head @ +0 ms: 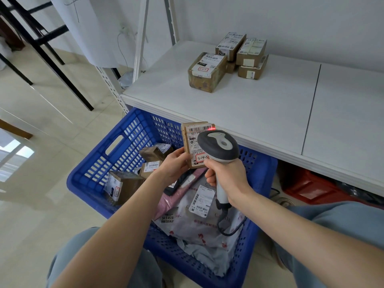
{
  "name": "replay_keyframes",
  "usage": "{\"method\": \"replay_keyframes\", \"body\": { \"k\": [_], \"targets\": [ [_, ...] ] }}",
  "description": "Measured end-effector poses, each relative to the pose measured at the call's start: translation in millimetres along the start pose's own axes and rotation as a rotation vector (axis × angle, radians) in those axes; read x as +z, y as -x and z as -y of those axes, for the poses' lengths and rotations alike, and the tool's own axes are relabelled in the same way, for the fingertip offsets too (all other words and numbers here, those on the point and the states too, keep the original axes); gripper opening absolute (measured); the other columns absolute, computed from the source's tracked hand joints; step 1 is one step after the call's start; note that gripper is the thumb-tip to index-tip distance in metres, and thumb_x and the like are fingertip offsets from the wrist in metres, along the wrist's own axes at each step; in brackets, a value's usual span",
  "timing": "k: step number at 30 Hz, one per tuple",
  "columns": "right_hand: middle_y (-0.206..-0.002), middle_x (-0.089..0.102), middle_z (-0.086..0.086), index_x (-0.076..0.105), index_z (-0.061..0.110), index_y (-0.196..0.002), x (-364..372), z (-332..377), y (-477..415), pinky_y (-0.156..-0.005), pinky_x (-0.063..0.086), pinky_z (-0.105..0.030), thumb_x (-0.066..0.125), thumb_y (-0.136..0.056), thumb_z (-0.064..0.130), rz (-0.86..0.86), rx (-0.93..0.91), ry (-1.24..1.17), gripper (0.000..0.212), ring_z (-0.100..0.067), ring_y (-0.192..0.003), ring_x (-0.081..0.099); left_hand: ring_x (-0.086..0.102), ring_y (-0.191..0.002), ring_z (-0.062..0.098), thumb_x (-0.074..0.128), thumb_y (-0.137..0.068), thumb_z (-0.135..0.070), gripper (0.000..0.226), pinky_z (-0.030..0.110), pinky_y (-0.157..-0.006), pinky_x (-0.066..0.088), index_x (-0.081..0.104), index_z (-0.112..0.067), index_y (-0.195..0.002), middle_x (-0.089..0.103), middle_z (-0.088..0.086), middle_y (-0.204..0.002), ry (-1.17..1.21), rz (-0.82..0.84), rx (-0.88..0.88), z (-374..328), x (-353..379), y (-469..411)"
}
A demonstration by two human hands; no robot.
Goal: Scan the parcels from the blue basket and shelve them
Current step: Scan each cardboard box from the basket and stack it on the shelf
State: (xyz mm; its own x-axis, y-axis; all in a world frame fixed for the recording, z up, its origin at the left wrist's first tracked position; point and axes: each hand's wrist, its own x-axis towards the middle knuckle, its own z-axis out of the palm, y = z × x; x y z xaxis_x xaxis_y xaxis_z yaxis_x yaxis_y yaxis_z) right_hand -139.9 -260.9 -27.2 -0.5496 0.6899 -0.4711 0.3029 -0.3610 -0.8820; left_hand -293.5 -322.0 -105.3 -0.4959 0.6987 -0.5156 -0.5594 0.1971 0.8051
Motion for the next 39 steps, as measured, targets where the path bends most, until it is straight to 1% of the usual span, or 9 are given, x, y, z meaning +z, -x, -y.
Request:
{"method": "replay_keyframes", "body": {
  "k": [6, 10, 16, 25, 30, 32, 34, 36, 39],
  "targets": [
    [-0.046, 0.059, 0.001, 0.066, 0.011, -0.062, -1.7, 1.4, -0.3, -0.051, 0.046, -0.026, 0.067, -0.084, 0.011, 0.018, -0.016, 0.028, 0.021, -0.007, -0.040, 0.052, 0.068, -0.080, 0.016, 0.048, -0.091, 0.005, 0.038, 0.024, -0.070, 0.056, 0.051, -0.001, -0.129, 0.070, 0.006, -0.093, -0.016, -0.003, -0.004, -1.5, -0.1, 1.0],
    [-0.046, 0.059, 0.001, 0.066, 0.011, -0.064, -1.9, 2.3, -0.2, -0.050, 0.046, -0.023, 0.066, -0.084, 0.010, 0.025, -0.020, 0.046, 0.020, -0.007, -0.040, 0.051, 0.069, -0.077, 0.015, 0.046, -0.092, 0.006, 0.036, 0.023, -0.069, 0.056, 0.051, -0.001, -0.127, 0.069, 0.006, -0.092, -0.021, 0.004, -0.001, -1.8, 0.4, 1.8],
    [-0.046, 0.058, 0.001, 0.066, 0.011, -0.064, -2.0, 2.1, -0.2, -0.050, 0.045, -0.024, 0.065, -0.083, 0.009, 0.027, -0.022, 0.048, 0.020, -0.007, -0.039, 0.051, 0.069, -0.074, 0.013, 0.044, -0.093, 0.006, 0.035, 0.022, -0.069, 0.057, 0.052, -0.002, -0.126, 0.068, 0.006, -0.092, -0.036, 0.003, -0.002, -2.3, 2.3, 3.0],
    [-0.046, 0.058, 0.001, 0.067, 0.010, -0.066, -3.7, 1.0, -1.2, -0.048, 0.045, -0.021, 0.065, -0.084, 0.009, 0.037, -0.023, 0.038, 0.018, -0.006, -0.039, 0.051, 0.066, -0.083, 0.018, 0.046, -0.093, 0.004, 0.034, 0.023, -0.070, 0.057, 0.051, -0.003, -0.125, 0.068, 0.007, -0.094, -0.032, -0.010, -0.012, -2.8, 3.2, 4.2],
    [-0.046, 0.058, 0.001, 0.068, 0.008, -0.068, -3.5, -0.1, -4.2, -0.048, 0.044, -0.022, 0.066, -0.083, 0.009, 0.028, -0.016, 0.049, 0.015, -0.007, -0.039, 0.051, 0.068, -0.076, 0.014, 0.046, -0.093, 0.004, 0.034, 0.022, -0.067, 0.056, 0.051, -0.002, -0.126, 0.068, 0.006, -0.092, -0.042, -0.006, -0.005, -2.1, 4.2, 4.0],
    [-0.045, 0.058, 0.001, 0.067, 0.009, -0.066, -3.4, -0.8, -5.7, -0.049, 0.044, -0.023, 0.066, -0.083, 0.009, 0.026, -0.014, 0.054, 0.017, -0.007, -0.039, 0.051, 0.068, -0.075, 0.014, 0.046, -0.093, 0.004, 0.032, 0.022, -0.067, 0.056, 0.053, -0.003, -0.123, 0.069, 0.006, -0.091, -0.044, -0.007, -0.002, -2.2, 4.7, 3.9],
    [-0.045, 0.058, 0.002, 0.066, 0.010, -0.064, -3.3, -1.5, -6.6, -0.050, 0.045, -0.024, 0.066, -0.083, 0.010, 0.028, -0.016, 0.052, 0.019, -0.007, -0.039, 0.051, 0.068, -0.075, 0.014, 0.045, -0.093, 0.004, 0.026, 0.022, -0.067, 0.056, 0.055, -0.006, -0.115, 0.069, 0.006, -0.091, -0.048, -0.010, -0.002, -3.2, 5.6, 5.5],
    [-0.046, 0.059, 0.001, 0.066, 0.009, -0.063, -3.6, -1.9, -7.0, -0.051, 0.046, -0.025, 0.066, -0.083, 0.010, 0.028, -0.021, 0.047, 0.020, -0.008, -0.040, 0.052, 0.068, -0.077, 0.014, 0.045, -0.094, 0.003, 0.024, 0.022, -0.068, 0.056, 0.056, -0.007, -0.112, 0.069, 0.005, -0.091, -0.047, -0.011, -0.002, -3.5, 6.5, 6.6],
    [-0.053, 0.062, -0.001, 0.068, 0.009, -0.067, -5.7, -0.5, -10.8, -0.052, 0.047, -0.024, 0.068, -0.082, 0.013, 0.014, -0.038, 0.014, 0.015, -0.008, -0.043, 0.053, 0.067, -0.081, 0.017, 0.046, -0.093, 0.003, 0.025, 0.023, -0.069, 0.057, 0.056, -0.005, -0.115, 0.069, 0.006, -0.091, -0.024, -0.026, 0.001, -4.2, 8.0, 6.3]
  ]
}}
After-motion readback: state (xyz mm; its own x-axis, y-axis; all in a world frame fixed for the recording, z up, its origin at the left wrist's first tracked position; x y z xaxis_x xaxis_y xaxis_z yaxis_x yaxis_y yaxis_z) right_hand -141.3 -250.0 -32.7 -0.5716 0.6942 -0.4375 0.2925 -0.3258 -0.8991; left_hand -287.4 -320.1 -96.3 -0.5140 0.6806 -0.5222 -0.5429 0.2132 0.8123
